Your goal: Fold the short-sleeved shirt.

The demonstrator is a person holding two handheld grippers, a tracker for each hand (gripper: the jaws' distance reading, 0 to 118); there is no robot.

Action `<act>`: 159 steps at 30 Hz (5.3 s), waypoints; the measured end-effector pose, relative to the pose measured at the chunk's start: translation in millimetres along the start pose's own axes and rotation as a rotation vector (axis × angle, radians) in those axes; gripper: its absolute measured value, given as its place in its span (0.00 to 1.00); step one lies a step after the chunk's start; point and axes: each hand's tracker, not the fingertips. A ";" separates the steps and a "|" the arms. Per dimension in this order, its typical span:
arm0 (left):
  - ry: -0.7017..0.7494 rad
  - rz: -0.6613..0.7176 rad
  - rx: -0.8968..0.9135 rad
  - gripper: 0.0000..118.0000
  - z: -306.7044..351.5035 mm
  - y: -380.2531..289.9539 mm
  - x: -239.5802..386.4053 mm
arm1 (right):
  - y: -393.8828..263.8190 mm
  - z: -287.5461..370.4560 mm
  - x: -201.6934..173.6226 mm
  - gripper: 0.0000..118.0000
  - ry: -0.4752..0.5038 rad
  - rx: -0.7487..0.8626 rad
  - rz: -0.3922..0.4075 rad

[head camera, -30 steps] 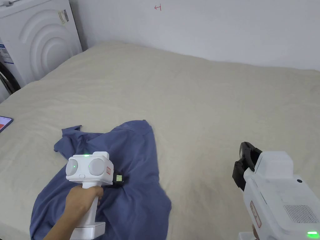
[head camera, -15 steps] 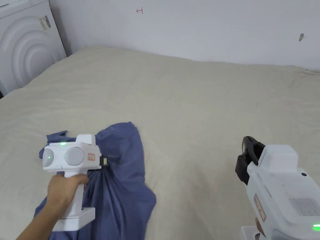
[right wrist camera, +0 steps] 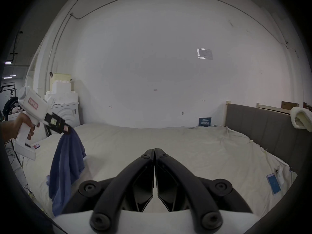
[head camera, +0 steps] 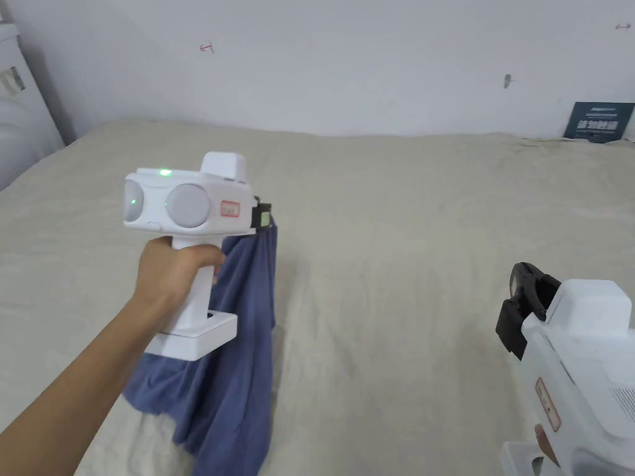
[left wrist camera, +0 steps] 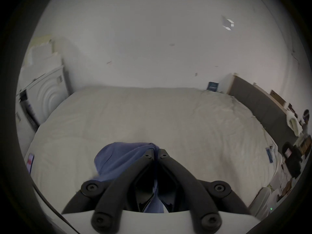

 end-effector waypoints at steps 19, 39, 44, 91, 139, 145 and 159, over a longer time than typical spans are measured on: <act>-0.350 -0.194 -0.121 0.00 -73.9 -8.6 186.7 | -2.1 40.3 86.2 0.00 -0.236 -0.002 -0.018; -0.218 -0.267 -0.566 0.00 -167.8 -189.5 183.0 | -29.1 44.4 101.0 0.00 -0.253 -0.064 -0.033; -0.226 -0.232 -0.522 0.06 -163.3 -182.4 179.1 | -29.7 45.3 98.6 0.00 -0.248 -0.070 -0.029; 0.245 -0.038 0.464 0.00 55.3 -171.2 24.2 | 2.5 46.1 52.0 0.00 -0.155 0.033 -0.007; 0.002 0.129 0.039 0.00 -72.6 -95.2 8.5 | -3.0 7.7 56.1 0.00 -0.142 0.002 -0.007; -0.022 0.085 -0.178 0.00 -144.4 -99.3 11.0 | -10.1 -3.2 62.9 0.00 -0.157 -0.029 -0.005; 0.046 0.013 -0.486 0.75 -236.4 -122.8 26.2 | -29.4 -15.3 81.0 0.00 -0.204 -0.099 -0.014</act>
